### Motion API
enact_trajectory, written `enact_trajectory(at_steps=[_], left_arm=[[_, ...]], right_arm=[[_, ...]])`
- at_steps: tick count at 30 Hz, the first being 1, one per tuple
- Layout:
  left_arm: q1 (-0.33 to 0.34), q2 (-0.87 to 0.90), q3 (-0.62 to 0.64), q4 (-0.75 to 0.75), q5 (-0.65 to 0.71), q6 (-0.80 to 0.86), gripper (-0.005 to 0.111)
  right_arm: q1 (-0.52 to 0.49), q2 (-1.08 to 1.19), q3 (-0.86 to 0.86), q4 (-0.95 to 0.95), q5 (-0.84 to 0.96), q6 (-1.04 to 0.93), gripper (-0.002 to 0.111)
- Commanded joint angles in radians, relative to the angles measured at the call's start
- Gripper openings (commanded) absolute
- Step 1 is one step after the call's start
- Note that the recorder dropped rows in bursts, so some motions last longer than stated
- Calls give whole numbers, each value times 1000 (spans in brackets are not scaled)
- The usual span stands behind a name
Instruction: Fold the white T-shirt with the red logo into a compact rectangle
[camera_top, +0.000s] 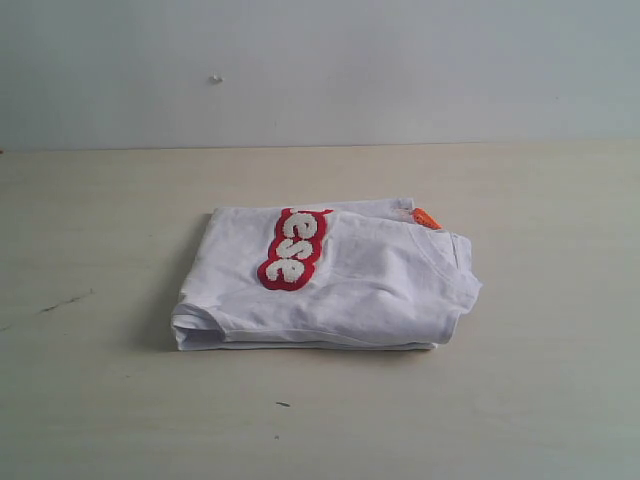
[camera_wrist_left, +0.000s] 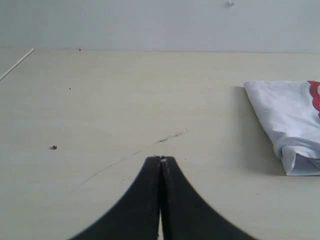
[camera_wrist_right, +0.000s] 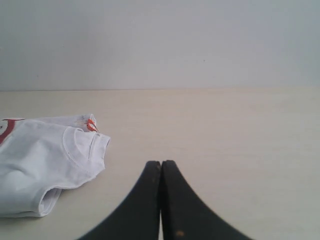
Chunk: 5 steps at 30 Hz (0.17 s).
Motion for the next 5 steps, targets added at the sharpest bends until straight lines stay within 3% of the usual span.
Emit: enact_trajectory(at_steps=[1, 5], left_arm=[[3, -5, 3, -3, -12, 5, 0], [3, -5, 3, -3, -12, 5, 0]], right_arm=[[-5, -4, 4, 1, -4, 2, 0], [-5, -4, 4, 1, -4, 2, 0]])
